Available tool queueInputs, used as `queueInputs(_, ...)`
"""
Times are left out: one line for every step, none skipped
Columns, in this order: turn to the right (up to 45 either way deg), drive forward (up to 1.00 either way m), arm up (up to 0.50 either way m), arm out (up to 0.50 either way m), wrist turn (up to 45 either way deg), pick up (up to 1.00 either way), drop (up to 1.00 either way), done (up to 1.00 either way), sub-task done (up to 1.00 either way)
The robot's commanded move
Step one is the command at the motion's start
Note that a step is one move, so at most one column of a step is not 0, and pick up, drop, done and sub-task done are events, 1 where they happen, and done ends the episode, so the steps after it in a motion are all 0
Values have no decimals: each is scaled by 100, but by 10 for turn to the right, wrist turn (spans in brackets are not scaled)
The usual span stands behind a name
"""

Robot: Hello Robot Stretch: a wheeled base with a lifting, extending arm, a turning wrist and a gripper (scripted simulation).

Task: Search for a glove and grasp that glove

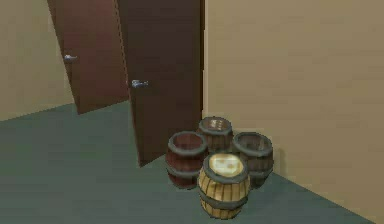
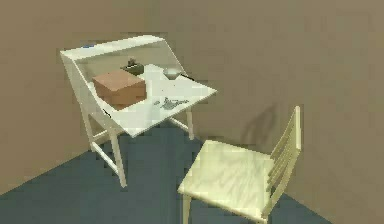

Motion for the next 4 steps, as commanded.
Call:
queueInputs(-30,0,0,0,0,0,0,0,0)
queueInputs(450,0,0,0,0,0,0,0,0)
queueInputs(240,0,0,0,0,0,0,0,0)
queueInputs(30,0,0,0,0,0,0,0,0)
